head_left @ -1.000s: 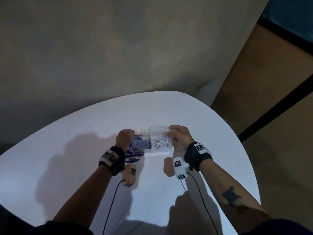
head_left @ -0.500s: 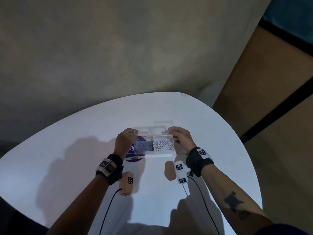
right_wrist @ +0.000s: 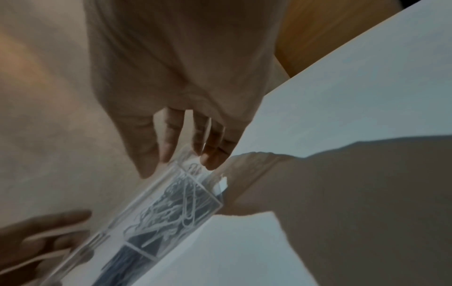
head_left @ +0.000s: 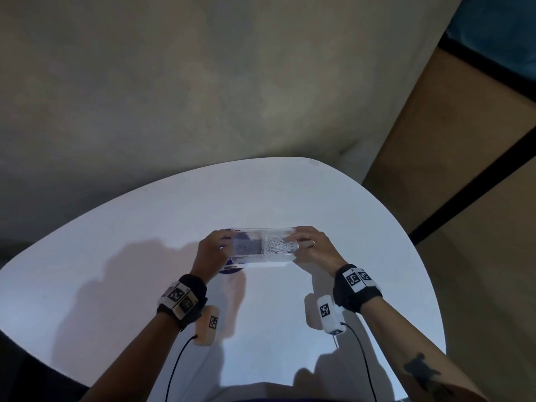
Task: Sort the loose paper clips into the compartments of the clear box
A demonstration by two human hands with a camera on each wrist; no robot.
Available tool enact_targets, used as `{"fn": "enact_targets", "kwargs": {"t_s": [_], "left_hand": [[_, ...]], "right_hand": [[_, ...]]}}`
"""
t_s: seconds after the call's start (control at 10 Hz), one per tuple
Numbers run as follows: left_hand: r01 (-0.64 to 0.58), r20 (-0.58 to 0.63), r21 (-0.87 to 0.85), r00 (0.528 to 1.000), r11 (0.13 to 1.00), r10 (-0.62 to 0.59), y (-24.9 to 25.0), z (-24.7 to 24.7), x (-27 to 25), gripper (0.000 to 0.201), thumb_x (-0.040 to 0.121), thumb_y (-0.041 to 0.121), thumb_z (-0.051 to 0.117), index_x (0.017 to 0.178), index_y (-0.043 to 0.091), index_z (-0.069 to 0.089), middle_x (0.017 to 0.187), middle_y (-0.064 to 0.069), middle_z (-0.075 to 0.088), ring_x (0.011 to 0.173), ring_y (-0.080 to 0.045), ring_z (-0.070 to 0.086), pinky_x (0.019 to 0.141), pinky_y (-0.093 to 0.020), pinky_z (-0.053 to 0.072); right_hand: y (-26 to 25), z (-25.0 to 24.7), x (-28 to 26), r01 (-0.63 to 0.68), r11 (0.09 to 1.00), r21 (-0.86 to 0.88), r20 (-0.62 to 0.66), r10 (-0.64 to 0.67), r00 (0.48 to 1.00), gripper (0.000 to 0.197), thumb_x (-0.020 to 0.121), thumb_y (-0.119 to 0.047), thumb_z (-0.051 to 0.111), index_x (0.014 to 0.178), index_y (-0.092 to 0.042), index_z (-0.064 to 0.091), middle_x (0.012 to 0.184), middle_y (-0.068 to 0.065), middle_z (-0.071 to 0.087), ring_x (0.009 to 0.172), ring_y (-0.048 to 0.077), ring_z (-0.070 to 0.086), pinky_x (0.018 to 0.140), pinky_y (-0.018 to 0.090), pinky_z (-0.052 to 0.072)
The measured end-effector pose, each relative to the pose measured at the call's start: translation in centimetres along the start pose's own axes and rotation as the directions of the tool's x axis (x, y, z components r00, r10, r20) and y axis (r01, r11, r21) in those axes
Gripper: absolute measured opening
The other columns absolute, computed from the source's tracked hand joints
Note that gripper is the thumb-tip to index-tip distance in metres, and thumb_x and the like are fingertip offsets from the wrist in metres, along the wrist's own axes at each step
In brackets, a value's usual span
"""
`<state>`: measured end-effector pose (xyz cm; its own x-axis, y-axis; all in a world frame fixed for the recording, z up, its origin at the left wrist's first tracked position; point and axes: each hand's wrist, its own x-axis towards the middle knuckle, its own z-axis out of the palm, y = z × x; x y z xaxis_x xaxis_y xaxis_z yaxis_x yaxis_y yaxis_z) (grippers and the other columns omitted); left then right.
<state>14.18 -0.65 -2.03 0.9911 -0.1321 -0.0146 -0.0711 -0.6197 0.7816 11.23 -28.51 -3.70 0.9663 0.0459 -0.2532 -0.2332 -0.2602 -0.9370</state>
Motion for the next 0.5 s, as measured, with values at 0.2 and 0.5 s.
{"fn": "enact_targets", "kwargs": {"t_s": [0.2, 0.5], "left_hand": [[-0.042, 0.038, -0.031, 0.998, 0.999, 0.043, 0.5, 0.4, -0.7, 0.057, 0.069, 0.008, 0.073, 0.125, 0.007, 0.059, 0.096, 0.002, 0.054, 0.09, -0.019, 0.056, 0.073, 0.0, 0.039], [-0.058, 0.004, -0.217, 0.998, 0.975, 0.06, -0.2, 1.4, -2.1, 0.05, 0.073, 0.01, 0.069, 0.105, 0.048, 0.064, 0.106, 0.013, 0.063, 0.1, -0.01, 0.062, 0.083, -0.027, 0.053]], "right_hand": [[-0.2, 1.1, -0.3, -0.024, 0.997, 0.079, -0.059, 0.029, 0.998, 0.054, 0.078, -0.003, 0.081, 0.126, -0.024, 0.066, 0.126, -0.005, 0.054, 0.116, 0.021, 0.054, 0.074, 0.041, 0.063], [0.1, 1.3, -0.6, -0.006, 1.0, -0.03, -0.053, 0.004, 0.999, 0.057, 0.078, -0.021, 0.084, 0.128, -0.034, 0.059, 0.129, -0.012, 0.051, 0.12, 0.015, 0.053, 0.092, 0.033, 0.054]]}}
